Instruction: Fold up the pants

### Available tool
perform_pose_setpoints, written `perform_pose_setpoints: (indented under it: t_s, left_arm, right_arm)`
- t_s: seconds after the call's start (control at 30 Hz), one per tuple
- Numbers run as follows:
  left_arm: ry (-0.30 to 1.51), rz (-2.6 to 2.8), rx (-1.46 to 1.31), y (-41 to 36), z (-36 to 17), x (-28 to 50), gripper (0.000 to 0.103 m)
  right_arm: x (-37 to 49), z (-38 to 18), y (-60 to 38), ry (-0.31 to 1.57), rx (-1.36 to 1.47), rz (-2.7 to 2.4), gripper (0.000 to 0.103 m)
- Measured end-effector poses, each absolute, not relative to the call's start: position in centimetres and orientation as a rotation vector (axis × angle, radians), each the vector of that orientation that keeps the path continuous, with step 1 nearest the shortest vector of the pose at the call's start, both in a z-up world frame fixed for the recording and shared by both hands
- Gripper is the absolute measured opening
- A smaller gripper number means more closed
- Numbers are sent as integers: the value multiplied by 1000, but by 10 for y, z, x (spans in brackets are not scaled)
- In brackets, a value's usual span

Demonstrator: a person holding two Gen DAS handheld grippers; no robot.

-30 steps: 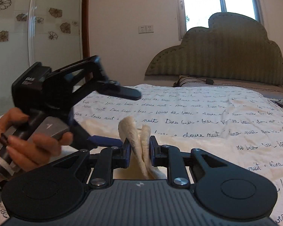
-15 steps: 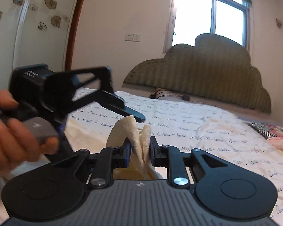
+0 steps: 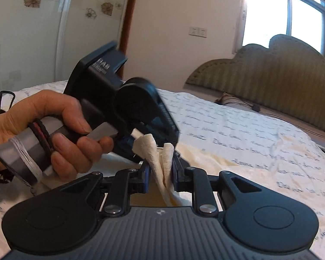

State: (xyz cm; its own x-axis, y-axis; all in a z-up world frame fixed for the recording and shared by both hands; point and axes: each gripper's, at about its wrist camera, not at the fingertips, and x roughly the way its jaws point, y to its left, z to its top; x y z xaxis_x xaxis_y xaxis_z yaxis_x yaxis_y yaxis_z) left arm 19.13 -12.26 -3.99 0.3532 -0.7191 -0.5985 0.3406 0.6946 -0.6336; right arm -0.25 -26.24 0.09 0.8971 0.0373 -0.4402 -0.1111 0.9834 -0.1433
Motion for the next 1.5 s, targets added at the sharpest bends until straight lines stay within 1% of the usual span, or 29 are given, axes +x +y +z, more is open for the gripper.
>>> perform_pose_setpoints:
  t_s: [0.13, 0.23, 0.33, 0.43, 0.57, 0.63, 0.67, 0.73, 0.77, 0.87, 0.97, 1.03, 1.07, 1.1, 1.17, 1.2, 1.23, 1.3, 1.33, 1.37, 1.43, 1.5]
  left_arm:
    - [877, -703, -256, -102, -20, 185, 5]
    - [898, -665, -198, -87, -30, 182, 6]
    - [932, -648, -217, -68, -48, 184, 8]
    - [909, -644, -207, -68, -57, 181, 10]
    - [833, -639, -137, -72, -51, 169, 10]
    - [831, -642, -115, -73, -51, 167, 11]
    - [842, -641, -118, -73, -52, 168, 12]
    - [859, -639, -135, -71, -55, 171, 20]
    - [865, -637, -151, -69, -56, 171, 25]
    - [879, -629, -173, -68, -56, 172, 25]
    - [881, -619, -180, -68, -53, 169, 24]
    - [886, -610, -186, -67, -52, 168, 21]
    - [891, -611, -188, -66, -52, 168, 16]
    - [896, -608, -194, -65, -53, 169, 17]
    - [920, -612, -229, -58, -55, 171, 18]
    - [934, -617, -243, -54, -54, 172, 18]
    - [943, -619, -240, -51, -53, 172, 19]
    - [941, -590, -219, -45, -48, 171, 35]
    - [930, -569, -218, -41, -43, 170, 39]
    - [913, -547, -211, -38, -38, 169, 40]
    - [848, -493, -174, -36, -24, 164, 40]
    - [780, -454, -138, -37, -11, 159, 40]
  right_arm:
    - [16, -5, -239, 457, -176, 157, 19]
    - [28, -14, -221, 482, -198, 208, 19]
    - [35, -25, -211, 523, -207, 238, 20]
    - [38, -33, -208, 577, -206, 252, 21]
    - [12, -20, -212, 545, -255, 307, 24]
    - [-9, -10, -225, 514, -266, 268, 24]
    - [-20, -6, -235, 501, -280, 220, 24]
    - [-39, -3, -254, 502, -321, 101, 24]
    - [-47, -4, -264, 516, -343, 36, 24]
    - [-66, -12, -295, 586, -353, -83, 24]
    - [-76, -15, -310, 563, -301, -126, 24]
    - [-74, -10, -310, 504, -240, -132, 24]
    - [-70, -10, -313, 498, -202, -121, 24]
    - [-64, -11, -318, 531, -171, -98, 24]
    - [-41, -22, -334, 709, -166, -82, 24]
    - [-41, -26, -335, 751, -175, -70, 24]
    - [-43, -23, -339, 742, -168, -63, 24]
    - [-44, -8, -345, 701, -136, -56, 24]
    - [-40, -1, -343, 658, -125, -57, 24]
    - [-33, 6, -348, 623, -114, -58, 24]
    - [-11, 12, -355, 597, -128, -65, 24]
    - [21, 8, -363, 628, -163, -75, 24]
